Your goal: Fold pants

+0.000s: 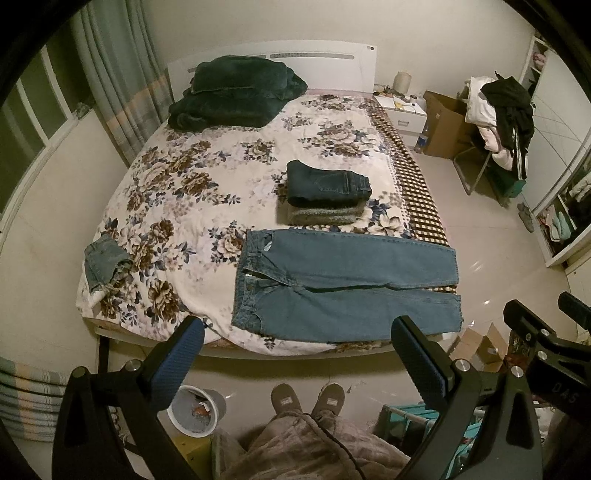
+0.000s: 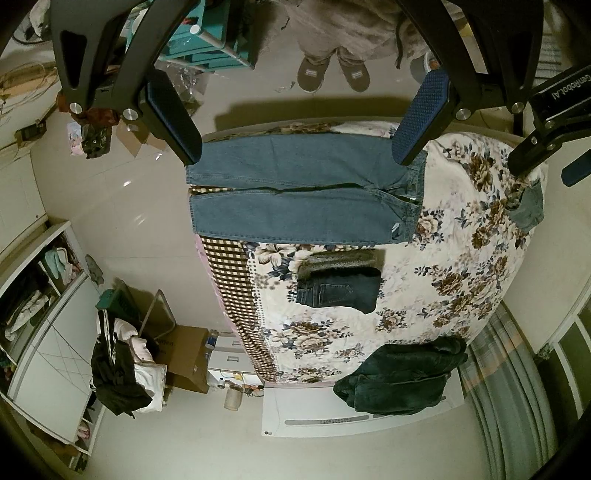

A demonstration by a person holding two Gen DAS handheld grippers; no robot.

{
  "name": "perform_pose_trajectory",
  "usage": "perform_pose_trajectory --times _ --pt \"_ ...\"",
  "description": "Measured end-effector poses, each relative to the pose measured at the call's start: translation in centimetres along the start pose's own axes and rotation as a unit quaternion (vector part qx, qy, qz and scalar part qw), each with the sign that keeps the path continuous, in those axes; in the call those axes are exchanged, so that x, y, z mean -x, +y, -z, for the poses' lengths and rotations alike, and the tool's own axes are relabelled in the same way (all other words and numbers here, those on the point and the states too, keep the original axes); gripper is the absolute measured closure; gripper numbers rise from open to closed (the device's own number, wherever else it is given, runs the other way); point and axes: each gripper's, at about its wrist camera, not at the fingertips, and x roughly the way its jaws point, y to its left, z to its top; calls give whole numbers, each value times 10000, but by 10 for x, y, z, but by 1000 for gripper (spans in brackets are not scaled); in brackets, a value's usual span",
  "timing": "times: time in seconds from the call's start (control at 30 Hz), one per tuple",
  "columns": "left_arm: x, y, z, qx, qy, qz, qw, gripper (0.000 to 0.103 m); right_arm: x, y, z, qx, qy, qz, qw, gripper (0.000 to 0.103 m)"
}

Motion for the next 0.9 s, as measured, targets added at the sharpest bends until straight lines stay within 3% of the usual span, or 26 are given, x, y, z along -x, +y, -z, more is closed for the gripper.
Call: perform_pose_trajectory --times 0.9 --pt "2 -10 -11 -10 -41 42 10000 0 17 7 -5 19 23 -126 9999 0"
